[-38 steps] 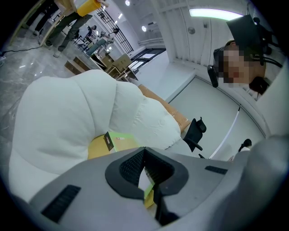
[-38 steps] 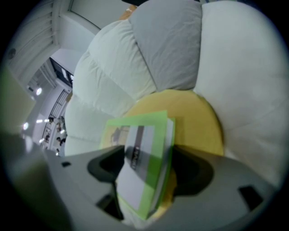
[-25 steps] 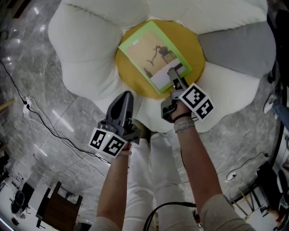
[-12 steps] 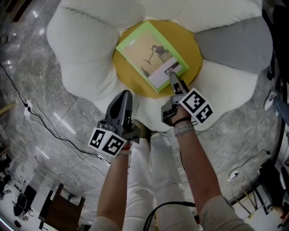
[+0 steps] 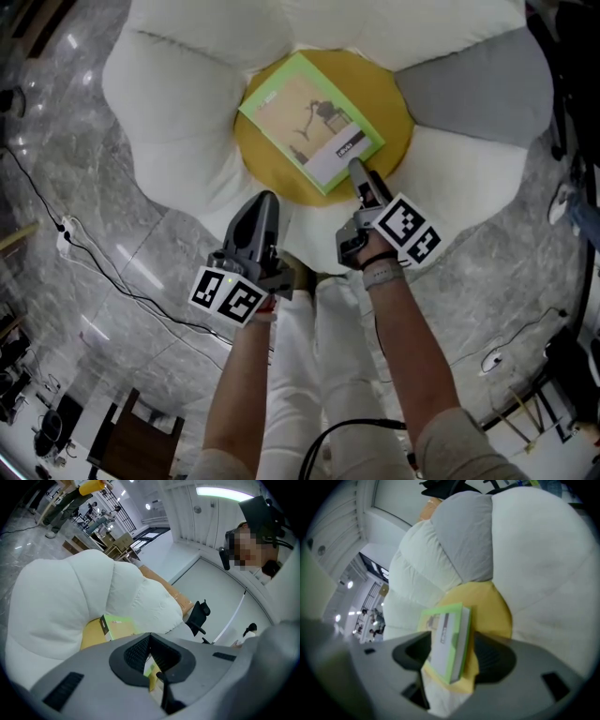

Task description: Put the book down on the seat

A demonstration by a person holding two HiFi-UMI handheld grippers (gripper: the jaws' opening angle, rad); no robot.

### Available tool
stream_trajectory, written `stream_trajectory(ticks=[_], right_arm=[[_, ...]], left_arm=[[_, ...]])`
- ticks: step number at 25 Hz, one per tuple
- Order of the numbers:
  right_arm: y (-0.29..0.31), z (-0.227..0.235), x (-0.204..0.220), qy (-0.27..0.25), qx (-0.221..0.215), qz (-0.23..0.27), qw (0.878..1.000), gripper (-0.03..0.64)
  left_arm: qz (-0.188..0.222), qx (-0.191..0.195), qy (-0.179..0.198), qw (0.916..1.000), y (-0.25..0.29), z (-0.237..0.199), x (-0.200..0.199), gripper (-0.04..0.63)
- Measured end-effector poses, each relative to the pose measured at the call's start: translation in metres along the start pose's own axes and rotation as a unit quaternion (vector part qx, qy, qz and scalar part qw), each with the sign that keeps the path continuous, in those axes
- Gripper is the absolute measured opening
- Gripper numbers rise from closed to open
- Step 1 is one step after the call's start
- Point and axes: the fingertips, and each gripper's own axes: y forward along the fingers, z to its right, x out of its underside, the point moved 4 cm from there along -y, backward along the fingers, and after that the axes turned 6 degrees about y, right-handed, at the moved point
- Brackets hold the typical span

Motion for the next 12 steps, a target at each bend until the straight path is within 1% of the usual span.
stream_trajectory(ticks=[1,2,4,7,9,12], right_arm=[[-0.002,-0.002,0.000,0.001,-0.003,-0.001,1.000,0.283],[-0.005,-0.003,0.001,0.003,-0.004,0.000,1.000,0.243],[-0.010,-0.006,0.001,0.006,-0.004,0.003,1.000,0.146],[-0.015,-0.011,0.002,0.000,-0.012,0.006,1.000,0.057],[-0.020,-0.017,0.001,-0.004,-0.029,0.015,0.999,0.022],[-0.029,-0.027,-0.002,-0.019,-0.059,0.027,0.998,0.015]], left_arm=[[0.000,0.002,0.001,1.0000,0.000,0.002,-0.001,0.023],[-0.001,0.003,0.002,1.0000,0.000,0.003,-0.002,0.023],[-0.005,0.005,0.006,1.0000,0.000,0.005,-0.004,0.023],[-0.009,0.008,0.014,0.9998,0.002,0.006,-0.006,0.023],[-0.009,0.010,0.018,0.9997,0.002,0.008,-0.009,0.023],[-0.013,0.013,0.019,0.9996,0.002,0.011,-0.009,0.023]])
